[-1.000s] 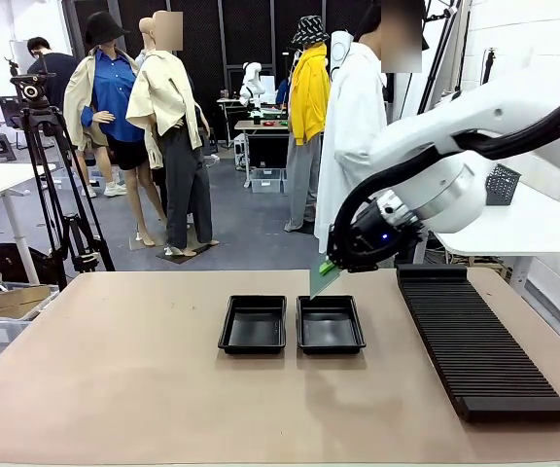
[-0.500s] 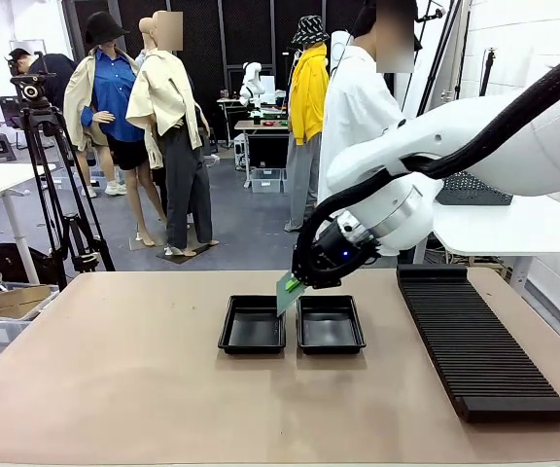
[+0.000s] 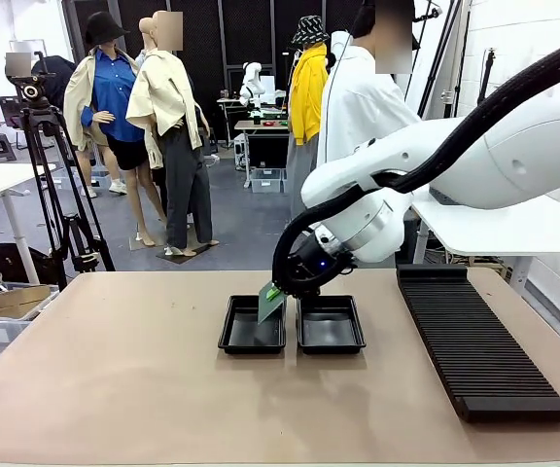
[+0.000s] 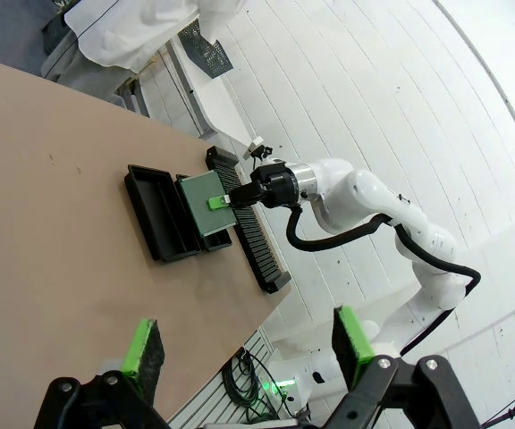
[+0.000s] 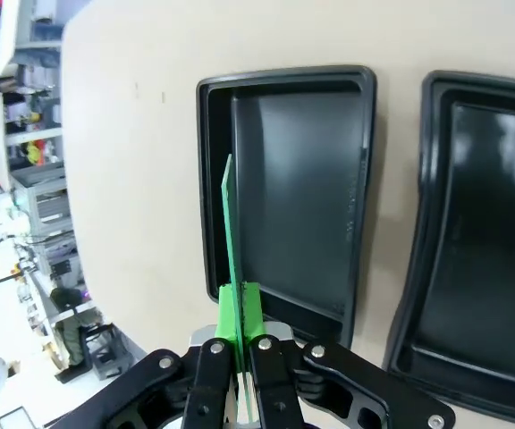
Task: Inspect and transfer BCBs to ESD trays.
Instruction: Pick up the Blank PCB from the PCB Rack and place it in the left ESD tray.
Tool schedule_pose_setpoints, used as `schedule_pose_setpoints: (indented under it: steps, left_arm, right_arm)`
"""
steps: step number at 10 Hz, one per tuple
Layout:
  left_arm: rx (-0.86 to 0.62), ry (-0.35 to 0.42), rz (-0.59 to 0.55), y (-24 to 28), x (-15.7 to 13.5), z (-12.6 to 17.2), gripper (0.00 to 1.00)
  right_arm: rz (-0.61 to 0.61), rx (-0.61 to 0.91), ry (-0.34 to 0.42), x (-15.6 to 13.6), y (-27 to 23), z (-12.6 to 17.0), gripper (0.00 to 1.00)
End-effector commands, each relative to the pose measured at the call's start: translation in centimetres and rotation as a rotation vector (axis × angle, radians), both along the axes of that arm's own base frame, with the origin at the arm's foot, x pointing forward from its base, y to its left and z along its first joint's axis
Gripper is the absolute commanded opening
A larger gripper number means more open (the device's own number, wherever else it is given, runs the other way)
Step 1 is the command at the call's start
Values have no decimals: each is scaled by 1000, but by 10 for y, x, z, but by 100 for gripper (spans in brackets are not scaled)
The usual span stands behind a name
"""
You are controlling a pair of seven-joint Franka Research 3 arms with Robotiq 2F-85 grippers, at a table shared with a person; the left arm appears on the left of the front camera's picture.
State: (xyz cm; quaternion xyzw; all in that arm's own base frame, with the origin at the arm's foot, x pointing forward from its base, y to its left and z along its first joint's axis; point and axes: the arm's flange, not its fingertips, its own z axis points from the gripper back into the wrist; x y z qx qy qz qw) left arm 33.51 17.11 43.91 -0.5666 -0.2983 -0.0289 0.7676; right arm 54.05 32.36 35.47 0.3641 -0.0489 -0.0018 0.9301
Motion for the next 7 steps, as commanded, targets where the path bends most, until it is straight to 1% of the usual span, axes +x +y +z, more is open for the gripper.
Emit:
schedule_pose_setpoints:
  steps: [1,7]
  left_arm:
    - [-12,-2,-1,1,-2,2,100]
    - [-12,-2,-1,1,-2,2,100]
  right_arm:
    - [-24,-24,-1,10,21,-4,0]
    - [-33,-75,7,21,51,-27,0]
